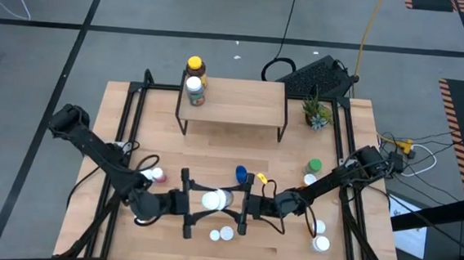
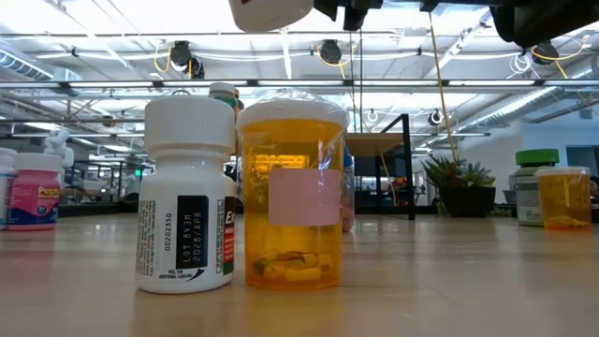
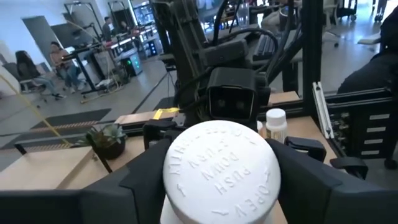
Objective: Pick and place medicine bottles onto shelf by color
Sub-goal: Put the large white medicine bottle on the shelf, aligned with the other large yellow and green medicine bottles
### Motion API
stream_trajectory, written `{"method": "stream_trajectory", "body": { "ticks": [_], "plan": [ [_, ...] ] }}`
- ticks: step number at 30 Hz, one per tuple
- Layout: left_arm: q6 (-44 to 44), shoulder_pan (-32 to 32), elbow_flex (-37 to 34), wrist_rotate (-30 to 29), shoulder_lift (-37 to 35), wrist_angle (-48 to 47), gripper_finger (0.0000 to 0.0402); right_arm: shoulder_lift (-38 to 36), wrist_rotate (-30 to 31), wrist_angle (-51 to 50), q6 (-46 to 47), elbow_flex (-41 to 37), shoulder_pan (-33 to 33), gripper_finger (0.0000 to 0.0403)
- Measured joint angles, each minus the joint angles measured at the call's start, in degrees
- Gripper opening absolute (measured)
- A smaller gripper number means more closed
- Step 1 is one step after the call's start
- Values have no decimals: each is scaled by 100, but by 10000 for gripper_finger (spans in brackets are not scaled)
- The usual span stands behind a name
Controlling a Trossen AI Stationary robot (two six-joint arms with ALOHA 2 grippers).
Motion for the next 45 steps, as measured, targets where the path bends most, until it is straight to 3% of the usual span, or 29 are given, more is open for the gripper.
{"method": "stream_trajectory", "body": {
  "ticks": [11, 16, 22, 27, 32, 45],
  "plan": [
    [-112, 22, 4, -243, -142, -499, 244, 0, 93, -14, -26, -4, -68, 258],
    [-597, 375, 2, 144, -633, -1380, 237, -2, 923, 65, -491, 4, -65, 314],
    [-718, 875, -1, 143, -1263, -2503, 241, -122, 2026, 70, -586, 2, -38, 372],
    [-590, 1509, 2, 150, -1856, -3042, 239, -157, 2280, 110, -544, 2, 13, 379],
    [-525, 2442, 4, 640, -2236, -3496, 241, -157, 2277, 54, -427, 0, 11, 379],
    [-567, 4598, 4, 1513, -2251, -4258, 242, -157, 2269, -32, -373, 0, 11, 380]
  ]
}}
